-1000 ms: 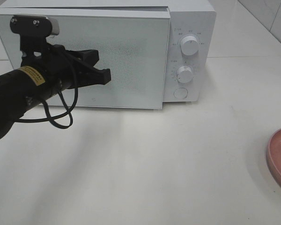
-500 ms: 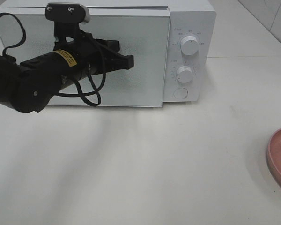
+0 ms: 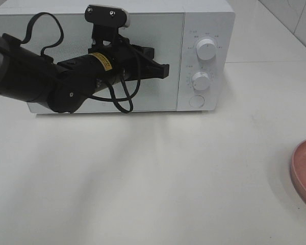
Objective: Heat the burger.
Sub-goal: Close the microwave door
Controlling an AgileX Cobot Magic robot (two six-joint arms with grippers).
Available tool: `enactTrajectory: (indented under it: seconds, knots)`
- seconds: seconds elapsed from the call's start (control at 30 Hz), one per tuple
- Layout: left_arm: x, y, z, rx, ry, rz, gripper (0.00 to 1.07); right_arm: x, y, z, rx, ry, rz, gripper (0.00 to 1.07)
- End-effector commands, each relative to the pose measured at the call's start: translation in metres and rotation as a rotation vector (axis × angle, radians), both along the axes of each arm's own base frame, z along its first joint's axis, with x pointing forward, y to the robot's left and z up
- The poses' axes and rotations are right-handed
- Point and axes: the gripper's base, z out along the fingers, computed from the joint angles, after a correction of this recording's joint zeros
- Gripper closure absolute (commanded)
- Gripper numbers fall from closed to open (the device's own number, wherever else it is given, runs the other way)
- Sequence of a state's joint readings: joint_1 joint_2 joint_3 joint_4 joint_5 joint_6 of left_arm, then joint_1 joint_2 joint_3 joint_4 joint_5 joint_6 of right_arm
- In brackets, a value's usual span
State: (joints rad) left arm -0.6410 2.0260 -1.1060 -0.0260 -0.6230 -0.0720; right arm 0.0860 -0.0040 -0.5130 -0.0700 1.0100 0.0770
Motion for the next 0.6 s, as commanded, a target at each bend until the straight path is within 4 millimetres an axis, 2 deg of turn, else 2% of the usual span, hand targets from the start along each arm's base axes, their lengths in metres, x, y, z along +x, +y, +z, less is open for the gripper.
enactTrajectory:
  seconds: [0.03, 0.2, 0.37, 0.43, 0.6]
  knots:
    - [0.020, 0.009, 0.014, -0.112, -0.031, 0.110, 1.07, -0.003, 0.000, 0.000, -0.004, -0.037, -0.005, 0.31]
    - [0.023, 0.006, 0.015, -0.106, -0.025, 0.103, 1.07, -0.003, 0.000, 0.000, -0.004, -0.037, -0.005, 0.31]
    - [0.013, -0.003, 0.019, -0.056, 0.003, 0.048, 1.07, -0.003, 0.000, 0.000, -0.004, -0.037, -0.005, 0.31]
    - [-0.002, -0.015, 0.024, 0.004, 0.062, -0.011, 1.07, -0.003, 0.000, 0.000, -0.004, -0.037, -0.005, 0.31]
    - [-0.020, -0.025, 0.026, 0.089, 0.160, -0.064, 1.04, -0.003, 0.000, 0.000, -0.004, -0.037, -0.005, 0.31]
